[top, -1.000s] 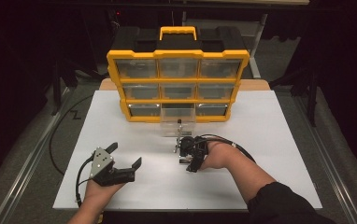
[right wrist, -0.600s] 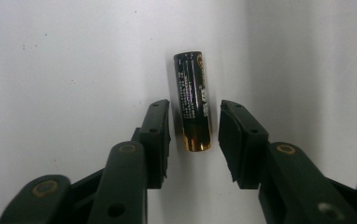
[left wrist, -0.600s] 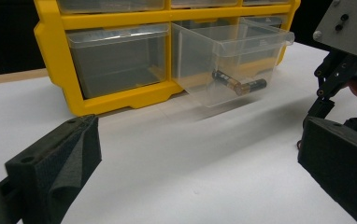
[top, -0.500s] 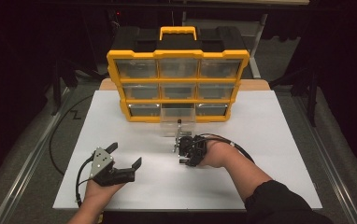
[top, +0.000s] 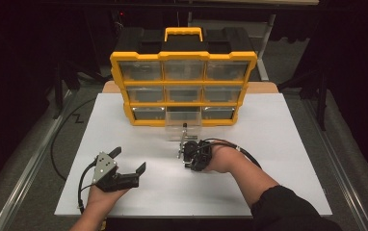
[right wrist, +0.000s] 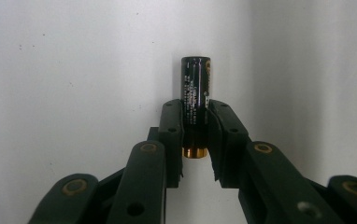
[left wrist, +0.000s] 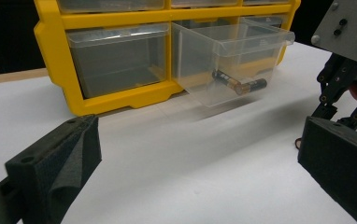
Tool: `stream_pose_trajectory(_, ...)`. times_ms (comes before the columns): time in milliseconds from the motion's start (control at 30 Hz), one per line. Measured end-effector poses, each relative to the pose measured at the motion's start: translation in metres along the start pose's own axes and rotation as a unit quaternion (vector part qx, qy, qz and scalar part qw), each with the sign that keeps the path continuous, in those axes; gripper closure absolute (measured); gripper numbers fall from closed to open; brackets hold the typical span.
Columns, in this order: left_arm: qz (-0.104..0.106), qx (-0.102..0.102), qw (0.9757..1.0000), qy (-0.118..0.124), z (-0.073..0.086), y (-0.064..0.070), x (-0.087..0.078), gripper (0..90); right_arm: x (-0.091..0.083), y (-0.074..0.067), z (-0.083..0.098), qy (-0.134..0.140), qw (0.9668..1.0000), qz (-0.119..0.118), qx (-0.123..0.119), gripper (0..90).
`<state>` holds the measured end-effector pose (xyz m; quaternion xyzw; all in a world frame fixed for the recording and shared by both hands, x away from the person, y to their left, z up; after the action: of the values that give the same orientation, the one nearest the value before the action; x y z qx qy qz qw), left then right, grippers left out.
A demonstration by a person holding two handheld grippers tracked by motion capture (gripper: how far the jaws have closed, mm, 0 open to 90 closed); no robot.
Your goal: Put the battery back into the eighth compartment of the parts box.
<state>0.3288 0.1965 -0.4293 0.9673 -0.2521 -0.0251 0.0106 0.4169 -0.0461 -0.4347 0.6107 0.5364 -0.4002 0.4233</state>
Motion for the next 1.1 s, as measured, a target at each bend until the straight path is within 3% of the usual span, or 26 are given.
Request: stream_pose_trajectory(1100, 0.0, 0.0, 1.0, -0.001, 0.0, 0.0, 0.0, 0.4, -0.037, 0.001, 0.005, -0.011, 0.9999, -0.007, 0.001, 78.6)
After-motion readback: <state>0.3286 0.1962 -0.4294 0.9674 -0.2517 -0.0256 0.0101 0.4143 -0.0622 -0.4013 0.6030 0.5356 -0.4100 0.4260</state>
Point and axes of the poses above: each handheld gripper's, and its own axes: x roughly forward along the jaws, z roughly out of its underside, y roughly to its right, the point moved 4 cm from there along x, roughly forward along the jaws, and after that the axes turned 12 degrees about y, right-handed, at the moved point
